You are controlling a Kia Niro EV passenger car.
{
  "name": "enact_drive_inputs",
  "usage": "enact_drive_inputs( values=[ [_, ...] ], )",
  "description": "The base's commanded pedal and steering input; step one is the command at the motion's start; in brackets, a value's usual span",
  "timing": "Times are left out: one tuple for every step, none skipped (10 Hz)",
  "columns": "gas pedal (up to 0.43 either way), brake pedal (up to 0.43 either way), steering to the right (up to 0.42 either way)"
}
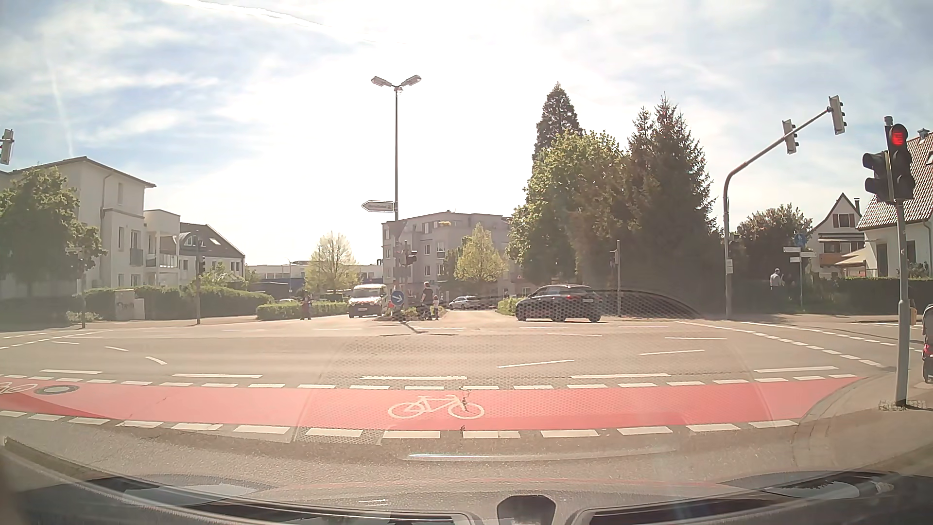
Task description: Follow the waypoints while adhering to traffic rules and regulations
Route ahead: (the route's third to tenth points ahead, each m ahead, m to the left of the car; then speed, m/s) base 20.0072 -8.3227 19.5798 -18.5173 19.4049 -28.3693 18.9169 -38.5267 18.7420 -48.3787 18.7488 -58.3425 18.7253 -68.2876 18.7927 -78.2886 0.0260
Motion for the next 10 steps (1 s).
enact_drive_inputs(
  values=[
    [0.0, 0.226, 0.004],
    [0.0, 0.226, 0.004],
    [0.0, 0.226, 0.004],
    [0.0, 0.226, 0.004],
    [0.0, 0.226, 0.004],
    [0.0, 0.226, 0.004],
    [0.0, 0.226, 0.004],
    [0.0, 0.226, 0.004],
    [0.0, 0.226, 0.004],
    [0.0, 0.226, 0.004]
  ],
)
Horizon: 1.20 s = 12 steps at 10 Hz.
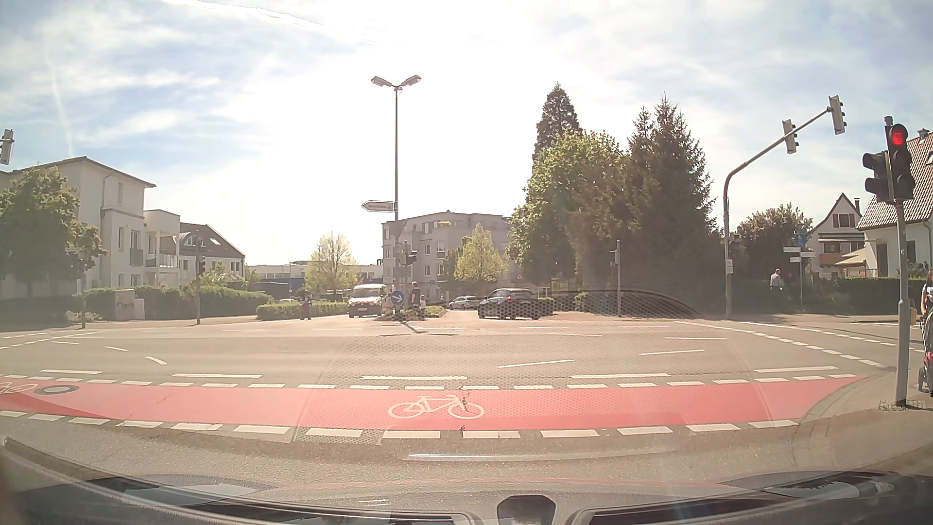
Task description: Follow the waypoints while adhering to traffic rules and regulations
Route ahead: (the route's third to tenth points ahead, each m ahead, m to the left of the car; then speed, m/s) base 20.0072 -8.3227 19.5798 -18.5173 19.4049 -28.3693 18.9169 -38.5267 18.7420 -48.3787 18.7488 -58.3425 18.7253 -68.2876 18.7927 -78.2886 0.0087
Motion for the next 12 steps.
enact_drive_inputs(
  values=[
    [0.0, 0.226, 0.004],
    [0.0, 0.226, 0.004],
    [0.0, 0.226, 0.004],
    [0.0, 0.226, 0.004],
    [0.0, 0.226, 0.004],
    [0.0, 0.226, 0.004],
    [0.0, 0.226, 0.004],
    [0.0, 0.226, 0.004],
    [0.0, 0.226, 0.004],
    [0.0, 0.226, 0.004],
    [0.0, 0.226, 0.004],
    [0.0, 0.226, 0.004]
  ],
)
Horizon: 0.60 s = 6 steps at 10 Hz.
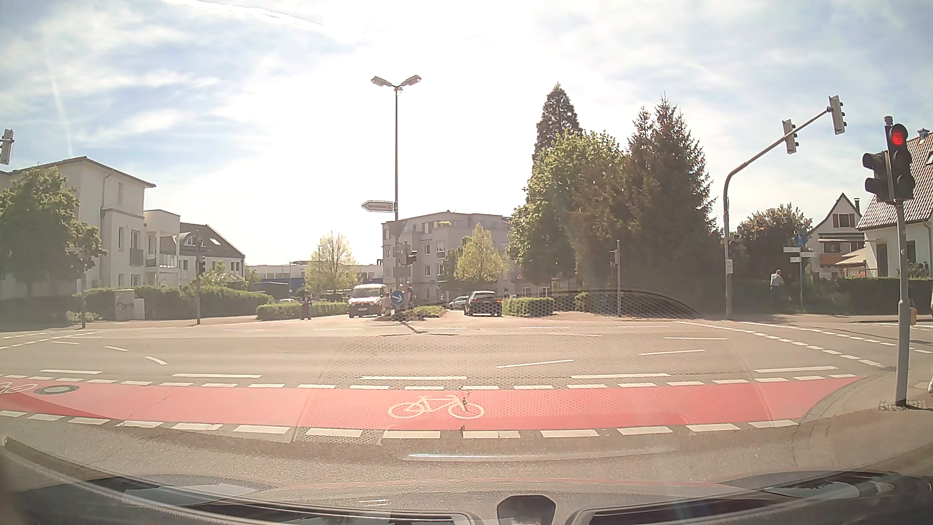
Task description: Follow the waypoints while adhering to traffic rules and regulations
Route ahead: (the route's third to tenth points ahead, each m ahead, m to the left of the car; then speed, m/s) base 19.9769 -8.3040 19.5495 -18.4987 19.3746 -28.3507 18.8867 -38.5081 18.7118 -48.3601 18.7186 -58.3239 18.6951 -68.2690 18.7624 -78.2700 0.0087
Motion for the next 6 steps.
enact_drive_inputs(
  values=[
    [0.0, 0.226, 0.004],
    [0.0, 0.226, 0.004],
    [0.0, 0.226, 0.004],
    [0.0, 0.226, 0.004],
    [0.0, 0.226, 0.004],
    [0.0, 0.226, 0.004]
  ],
)
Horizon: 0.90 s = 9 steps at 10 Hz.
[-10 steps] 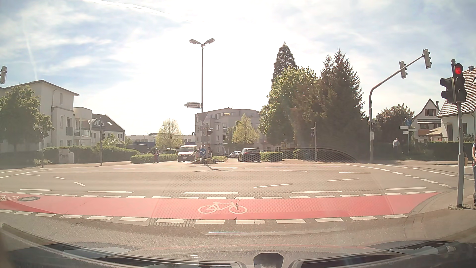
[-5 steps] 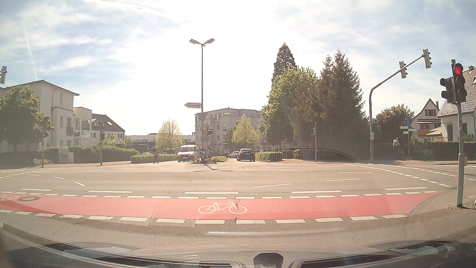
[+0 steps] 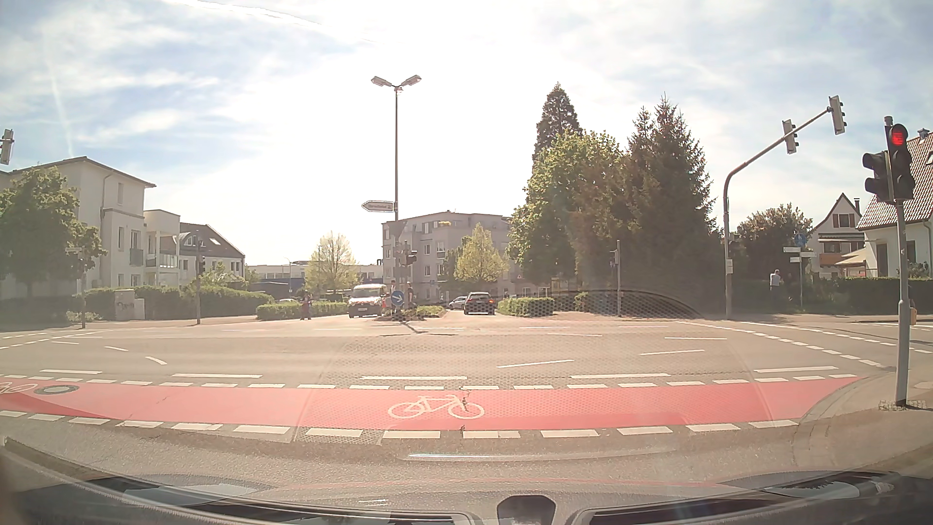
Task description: Follow the waypoints while adhering to traffic rules and regulations
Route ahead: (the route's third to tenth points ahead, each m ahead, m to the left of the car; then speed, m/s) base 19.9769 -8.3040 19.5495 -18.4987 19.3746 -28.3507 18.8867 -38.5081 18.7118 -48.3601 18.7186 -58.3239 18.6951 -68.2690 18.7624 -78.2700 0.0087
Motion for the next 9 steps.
enact_drive_inputs(
  values=[
    [0.0, 0.22, 0.004],
    [0.0, 0.226, 0.004],
    [0.0, 0.226, 0.004],
    [0.0, 0.226, 0.004],
    [0.0, 0.226, 0.004],
    [0.0, 0.226, 0.004],
    [0.0, 0.226, 0.004],
    [0.0, 0.226, 0.004],
    [0.0, 0.22, 0.004]
  ],
)
